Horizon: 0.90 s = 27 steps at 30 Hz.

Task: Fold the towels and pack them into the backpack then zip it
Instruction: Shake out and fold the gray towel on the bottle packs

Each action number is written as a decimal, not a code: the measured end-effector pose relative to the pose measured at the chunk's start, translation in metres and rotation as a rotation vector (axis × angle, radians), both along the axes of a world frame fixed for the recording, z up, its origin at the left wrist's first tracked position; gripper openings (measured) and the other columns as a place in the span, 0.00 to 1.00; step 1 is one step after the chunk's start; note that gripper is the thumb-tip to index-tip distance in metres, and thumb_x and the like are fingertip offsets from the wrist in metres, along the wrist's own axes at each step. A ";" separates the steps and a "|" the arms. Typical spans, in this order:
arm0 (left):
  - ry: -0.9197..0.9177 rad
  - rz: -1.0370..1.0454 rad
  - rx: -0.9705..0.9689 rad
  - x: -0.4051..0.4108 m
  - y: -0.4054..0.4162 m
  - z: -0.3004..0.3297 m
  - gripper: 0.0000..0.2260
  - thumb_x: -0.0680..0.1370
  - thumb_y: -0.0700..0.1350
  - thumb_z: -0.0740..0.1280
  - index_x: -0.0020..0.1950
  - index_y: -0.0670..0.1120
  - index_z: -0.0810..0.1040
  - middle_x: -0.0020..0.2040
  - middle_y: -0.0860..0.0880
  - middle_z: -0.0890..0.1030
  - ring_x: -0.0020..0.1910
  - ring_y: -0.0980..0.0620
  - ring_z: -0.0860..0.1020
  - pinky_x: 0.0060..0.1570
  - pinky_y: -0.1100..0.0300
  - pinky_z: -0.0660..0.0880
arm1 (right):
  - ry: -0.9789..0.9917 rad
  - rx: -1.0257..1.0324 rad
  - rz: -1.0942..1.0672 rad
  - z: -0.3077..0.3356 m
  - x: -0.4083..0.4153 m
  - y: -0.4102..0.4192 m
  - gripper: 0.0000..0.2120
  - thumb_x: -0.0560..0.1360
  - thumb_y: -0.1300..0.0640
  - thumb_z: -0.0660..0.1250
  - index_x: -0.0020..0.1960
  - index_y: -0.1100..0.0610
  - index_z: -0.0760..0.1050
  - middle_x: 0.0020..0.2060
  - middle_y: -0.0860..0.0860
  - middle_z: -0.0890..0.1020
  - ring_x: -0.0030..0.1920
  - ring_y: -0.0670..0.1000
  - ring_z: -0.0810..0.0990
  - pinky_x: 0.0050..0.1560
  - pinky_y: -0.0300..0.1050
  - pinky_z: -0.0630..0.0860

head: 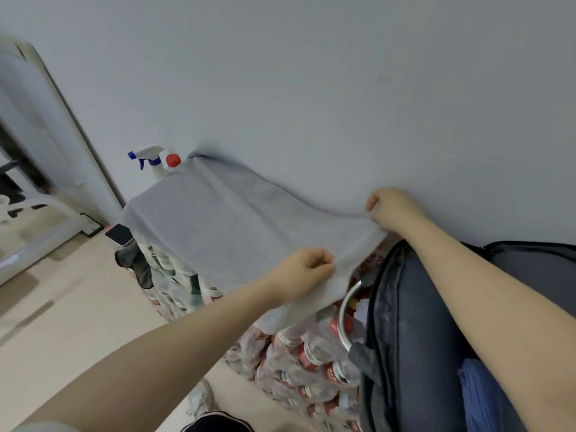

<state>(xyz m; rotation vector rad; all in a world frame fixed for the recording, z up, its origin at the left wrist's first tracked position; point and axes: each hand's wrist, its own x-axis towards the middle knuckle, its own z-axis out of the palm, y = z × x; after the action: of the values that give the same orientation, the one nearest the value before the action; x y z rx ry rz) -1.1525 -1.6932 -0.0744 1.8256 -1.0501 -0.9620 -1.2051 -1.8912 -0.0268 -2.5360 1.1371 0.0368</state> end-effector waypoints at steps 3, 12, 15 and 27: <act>-0.127 -0.196 0.131 -0.017 -0.006 -0.008 0.15 0.79 0.47 0.60 0.65 0.47 0.72 0.63 0.50 0.76 0.61 0.52 0.74 0.63 0.60 0.67 | 0.363 -0.305 0.085 -0.007 -0.008 0.006 0.16 0.76 0.64 0.57 0.61 0.58 0.73 0.62 0.58 0.73 0.62 0.60 0.72 0.61 0.48 0.68; -0.195 0.217 0.029 0.071 0.052 0.009 0.12 0.79 0.42 0.58 0.62 0.47 0.74 0.57 0.52 0.77 0.55 0.56 0.75 0.51 0.69 0.65 | -0.040 -0.086 0.607 -0.008 0.087 0.093 0.10 0.77 0.55 0.60 0.55 0.57 0.76 0.56 0.56 0.76 0.57 0.56 0.75 0.57 0.48 0.72; -0.199 0.424 0.050 0.119 0.087 0.010 0.12 0.80 0.41 0.58 0.60 0.47 0.75 0.54 0.53 0.77 0.55 0.55 0.75 0.51 0.66 0.65 | -0.022 -0.048 0.718 -0.018 0.131 0.116 0.11 0.77 0.57 0.59 0.56 0.56 0.76 0.58 0.55 0.76 0.59 0.56 0.74 0.59 0.48 0.71; 0.004 0.754 0.084 0.308 0.156 -0.037 0.13 0.80 0.37 0.53 0.55 0.45 0.76 0.54 0.47 0.78 0.51 0.51 0.74 0.50 0.62 0.72 | -0.086 -0.084 0.669 -0.046 0.314 0.153 0.14 0.80 0.55 0.52 0.57 0.58 0.74 0.58 0.56 0.76 0.58 0.58 0.75 0.58 0.54 0.72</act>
<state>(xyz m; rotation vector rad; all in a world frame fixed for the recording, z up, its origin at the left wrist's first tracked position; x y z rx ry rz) -0.8448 -1.5370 -0.1113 2.0444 -0.2522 -0.5459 -0.8912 -1.7383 -0.0727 -2.8406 0.2242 0.0490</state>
